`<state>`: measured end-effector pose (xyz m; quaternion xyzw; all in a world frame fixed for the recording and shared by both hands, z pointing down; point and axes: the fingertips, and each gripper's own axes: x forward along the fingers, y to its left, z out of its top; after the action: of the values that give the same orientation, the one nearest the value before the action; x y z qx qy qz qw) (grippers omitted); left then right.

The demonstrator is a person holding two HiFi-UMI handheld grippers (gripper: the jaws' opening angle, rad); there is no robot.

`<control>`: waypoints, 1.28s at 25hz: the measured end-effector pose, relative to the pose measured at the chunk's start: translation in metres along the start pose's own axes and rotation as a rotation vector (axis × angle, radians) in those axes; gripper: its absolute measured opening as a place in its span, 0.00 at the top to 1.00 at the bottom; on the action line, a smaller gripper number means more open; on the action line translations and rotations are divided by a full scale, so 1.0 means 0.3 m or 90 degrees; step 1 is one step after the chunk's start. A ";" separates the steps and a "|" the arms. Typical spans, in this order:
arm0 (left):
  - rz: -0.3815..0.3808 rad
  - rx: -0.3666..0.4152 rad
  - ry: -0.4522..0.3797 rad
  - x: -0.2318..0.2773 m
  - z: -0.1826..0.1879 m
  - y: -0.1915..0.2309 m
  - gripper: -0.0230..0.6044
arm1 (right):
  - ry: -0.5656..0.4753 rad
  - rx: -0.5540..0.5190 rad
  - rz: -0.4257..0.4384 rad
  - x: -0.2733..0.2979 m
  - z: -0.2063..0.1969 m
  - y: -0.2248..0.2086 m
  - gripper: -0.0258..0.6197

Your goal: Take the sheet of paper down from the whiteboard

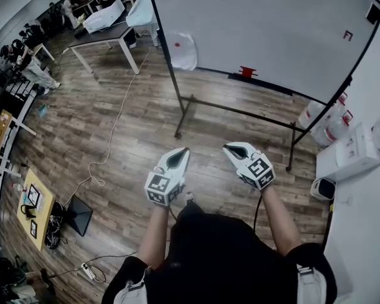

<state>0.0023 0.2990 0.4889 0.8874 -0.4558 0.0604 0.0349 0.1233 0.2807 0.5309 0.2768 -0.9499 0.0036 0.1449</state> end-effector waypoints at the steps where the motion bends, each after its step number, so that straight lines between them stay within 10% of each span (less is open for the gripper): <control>1: 0.000 -0.001 0.001 -0.001 -0.004 0.005 0.95 | 0.001 0.002 -0.001 0.006 -0.002 0.000 0.95; 32: -0.039 -0.030 -0.002 0.277 0.022 0.599 0.95 | 0.026 0.025 -0.042 0.541 0.112 -0.301 0.96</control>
<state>-0.0955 0.1268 0.4950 0.9000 -0.4296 0.0475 0.0572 0.0310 0.1162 0.5371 0.3109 -0.9367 0.0228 0.1591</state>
